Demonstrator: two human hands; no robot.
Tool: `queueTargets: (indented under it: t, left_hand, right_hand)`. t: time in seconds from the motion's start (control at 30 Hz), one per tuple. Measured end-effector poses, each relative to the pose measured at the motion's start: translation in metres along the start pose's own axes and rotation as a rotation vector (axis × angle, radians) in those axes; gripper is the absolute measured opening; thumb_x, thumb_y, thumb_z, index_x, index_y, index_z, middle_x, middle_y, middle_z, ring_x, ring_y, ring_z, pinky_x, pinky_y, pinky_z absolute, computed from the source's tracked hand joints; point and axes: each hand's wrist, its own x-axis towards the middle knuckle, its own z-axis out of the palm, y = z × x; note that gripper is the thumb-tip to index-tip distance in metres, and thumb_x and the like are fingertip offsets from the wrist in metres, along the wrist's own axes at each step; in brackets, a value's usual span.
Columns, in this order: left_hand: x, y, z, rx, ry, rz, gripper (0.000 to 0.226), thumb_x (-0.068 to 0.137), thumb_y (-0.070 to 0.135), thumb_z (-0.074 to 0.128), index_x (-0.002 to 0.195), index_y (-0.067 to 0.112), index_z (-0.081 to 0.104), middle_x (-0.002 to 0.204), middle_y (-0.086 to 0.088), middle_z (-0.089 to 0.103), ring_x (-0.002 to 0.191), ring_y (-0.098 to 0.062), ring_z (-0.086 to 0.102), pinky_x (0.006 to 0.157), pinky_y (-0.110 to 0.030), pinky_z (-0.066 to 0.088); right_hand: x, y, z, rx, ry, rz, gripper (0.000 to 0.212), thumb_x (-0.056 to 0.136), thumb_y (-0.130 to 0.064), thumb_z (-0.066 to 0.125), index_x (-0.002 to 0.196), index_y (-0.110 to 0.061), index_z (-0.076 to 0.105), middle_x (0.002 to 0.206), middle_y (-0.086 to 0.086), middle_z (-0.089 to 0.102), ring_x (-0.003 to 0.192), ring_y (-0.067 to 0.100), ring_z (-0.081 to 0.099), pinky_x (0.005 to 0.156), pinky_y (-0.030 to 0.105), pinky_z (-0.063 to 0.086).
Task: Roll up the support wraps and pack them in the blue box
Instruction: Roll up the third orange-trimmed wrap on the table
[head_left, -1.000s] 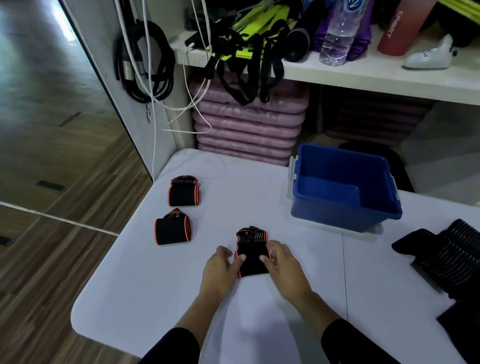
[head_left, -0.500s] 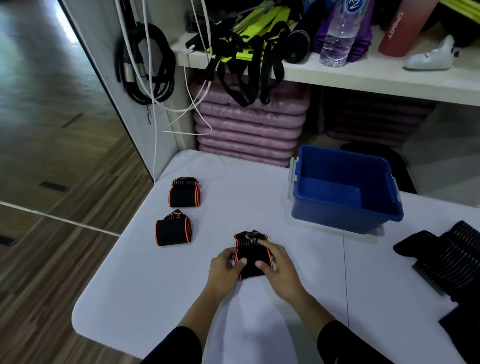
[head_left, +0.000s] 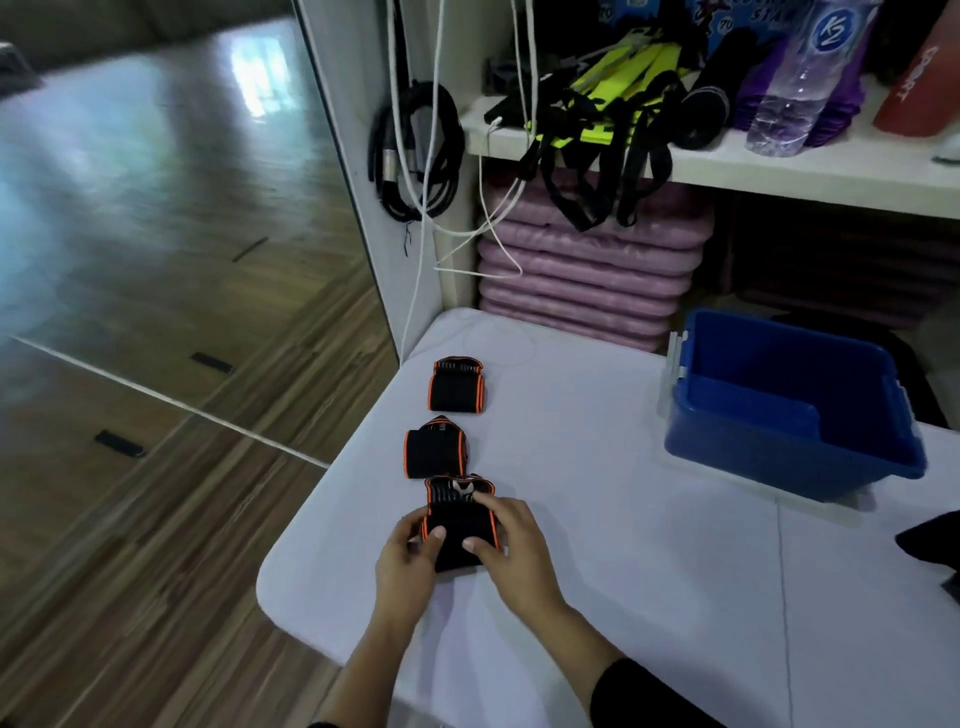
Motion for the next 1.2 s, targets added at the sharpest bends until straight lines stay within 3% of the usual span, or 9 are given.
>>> queueTargets:
  t: [0.13,0.3,0.4,0.5,0.63,0.77,0.87,0.97,1.2]
  left_hand:
    - [0.019,-0.013,-0.027,0.024,0.090,-0.069,0.029,0.089,0.015,0.060,0.116,0.020,0.053,0.105,-0.005,0.060,0.097,-0.023,0.059,0.086,-0.036,0.047]
    - [0.025,-0.021,-0.040,0.156,0.118,-0.025,0.019,0.088,0.019,0.062,0.107,0.019,0.059,0.096,0.001,0.065,0.093,-0.019,0.061,0.078,-0.028,0.044]
    - [0.020,-0.019,-0.041,0.212,0.084,0.027,0.029,0.088,0.020,0.062,0.116,0.021,0.060,0.099,0.009,0.063,0.089,-0.011,0.059,0.080,-0.023,0.042]
    - [0.015,-0.023,-0.041,0.254,0.046,0.077,0.043,0.086,0.017,0.064,0.127,0.013,0.054,0.106,0.009,0.060,0.102,-0.019,0.061,0.082,-0.022,0.045]
    - [0.007,-0.021,-0.041,0.439,0.128,0.100,0.051,0.087,0.024,0.061,0.135,0.015,0.045,0.132,-0.009,0.048,0.125,-0.028,0.038,0.103,-0.038,0.034]
    - [-0.005,-0.002,-0.033,0.626,0.205,0.298,0.035,0.085,0.019,0.060,0.119,0.016,0.057,0.113,-0.010,0.054,0.106,-0.027,0.041,0.091,-0.035,0.037]
    - [-0.015,0.008,-0.015,0.677,0.087,0.452,0.023,0.083,0.017,0.060,0.106,0.017,0.063,0.103,-0.005,0.057,0.094,-0.025,0.046,0.082,-0.033,0.042]
    - [-0.029,0.012,0.017,0.656,-0.065,0.540,0.021,0.084,0.017,0.059,0.105,0.017,0.064,0.101,-0.002,0.059,0.095,-0.022,0.049,0.083,-0.031,0.042]
    - [-0.076,0.010,0.115,0.558,-0.414,0.484,0.020,0.089,0.019,0.052,0.106,0.018,0.064,0.095,-0.002,0.064,0.089,-0.015,0.056,0.077,-0.024,0.044]
  right_hand:
    - [0.007,-0.011,0.039,-0.030,-0.014,0.016,0.054,0.080,-0.023,0.068,0.130,-0.032,0.048,0.123,-0.008,0.050,0.118,0.010,0.047,0.101,0.026,0.041]
    - [0.008,-0.011,0.059,-0.067,-0.013,0.021,0.051,0.083,-0.023,0.066,0.131,-0.027,0.049,0.126,-0.004,0.050,0.119,0.011,0.046,0.103,0.026,0.039]
    - [0.004,-0.008,0.058,-0.025,-0.029,0.019,0.054,0.081,-0.022,0.069,0.131,-0.027,0.050,0.129,-0.002,0.049,0.122,0.011,0.045,0.105,0.027,0.038]
    - [-0.001,-0.005,0.052,-0.017,-0.035,0.017,0.055,0.081,-0.024,0.070,0.132,-0.031,0.049,0.127,-0.003,0.050,0.122,0.010,0.044,0.105,0.030,0.040]
    - [-0.011,-0.009,0.038,0.007,-0.023,-0.020,0.052,0.082,-0.022,0.069,0.129,-0.032,0.051,0.118,-0.010,0.053,0.115,0.005,0.049,0.102,0.028,0.042]
    - [-0.026,-0.009,0.009,-0.083,0.004,-0.003,0.045,0.087,-0.029,0.064,0.129,-0.027,0.050,0.125,-0.009,0.051,0.118,0.010,0.049,0.101,0.029,0.043]
    - [-0.042,-0.003,-0.023,-0.210,0.066,-0.029,0.040,0.090,-0.033,0.058,0.128,-0.025,0.050,0.126,-0.008,0.051,0.119,0.011,0.047,0.099,0.021,0.038]
    - [-0.065,0.012,-0.057,-0.343,0.155,-0.006,0.038,0.090,-0.034,0.056,0.127,-0.024,0.051,0.128,-0.006,0.053,0.119,0.013,0.045,0.098,0.015,0.030]
    - [-0.137,0.064,-0.147,-0.417,0.402,0.184,0.035,0.089,-0.031,0.058,0.122,-0.019,0.056,0.125,-0.003,0.056,0.117,0.017,0.049,0.097,0.016,0.031]
